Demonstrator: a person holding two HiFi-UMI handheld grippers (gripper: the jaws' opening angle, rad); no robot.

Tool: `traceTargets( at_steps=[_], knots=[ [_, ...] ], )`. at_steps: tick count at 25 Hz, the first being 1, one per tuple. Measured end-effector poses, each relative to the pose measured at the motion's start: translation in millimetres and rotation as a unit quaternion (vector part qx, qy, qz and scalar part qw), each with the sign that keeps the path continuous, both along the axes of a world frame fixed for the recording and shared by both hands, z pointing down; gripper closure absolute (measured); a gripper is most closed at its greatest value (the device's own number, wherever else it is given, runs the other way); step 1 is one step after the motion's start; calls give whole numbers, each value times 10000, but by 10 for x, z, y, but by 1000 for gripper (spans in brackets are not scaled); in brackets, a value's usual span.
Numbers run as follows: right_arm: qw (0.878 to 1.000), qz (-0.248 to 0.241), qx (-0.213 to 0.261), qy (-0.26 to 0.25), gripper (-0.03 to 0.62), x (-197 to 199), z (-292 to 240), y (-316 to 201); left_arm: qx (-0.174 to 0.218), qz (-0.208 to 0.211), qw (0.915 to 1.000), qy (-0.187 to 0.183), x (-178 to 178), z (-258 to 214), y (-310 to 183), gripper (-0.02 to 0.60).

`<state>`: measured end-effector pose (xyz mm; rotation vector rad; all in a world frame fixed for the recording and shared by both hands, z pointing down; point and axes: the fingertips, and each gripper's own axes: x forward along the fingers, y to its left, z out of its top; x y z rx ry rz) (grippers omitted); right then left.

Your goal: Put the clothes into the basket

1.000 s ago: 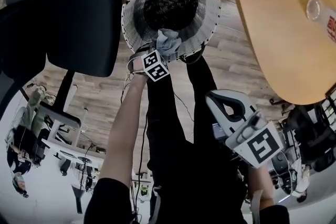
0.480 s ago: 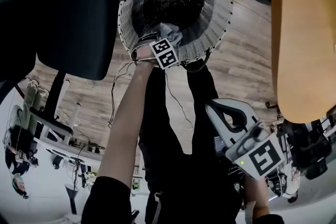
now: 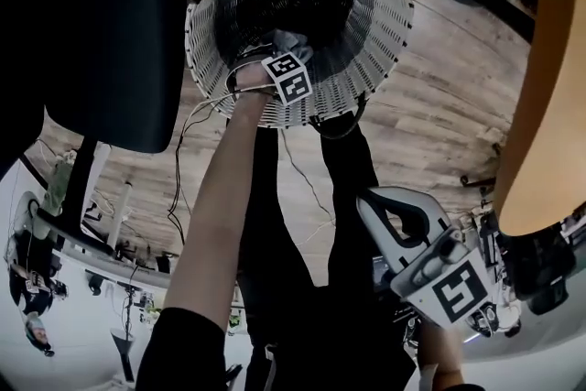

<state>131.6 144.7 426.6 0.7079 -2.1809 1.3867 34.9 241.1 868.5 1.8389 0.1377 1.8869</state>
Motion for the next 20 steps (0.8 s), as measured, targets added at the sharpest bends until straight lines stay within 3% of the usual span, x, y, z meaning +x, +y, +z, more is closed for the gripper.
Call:
traceTargets(
  at_steps=[11, 20],
  knots=[
    [9998, 91, -117, -99, 579, -136, 142, -16, 27, -10, 9994, -347, -64, 284, -50, 466],
    [9998, -4, -202, -49, 579, -160, 194, 23, -85, 70, 9995, -296, -84, 315, -59, 462]
  ],
)
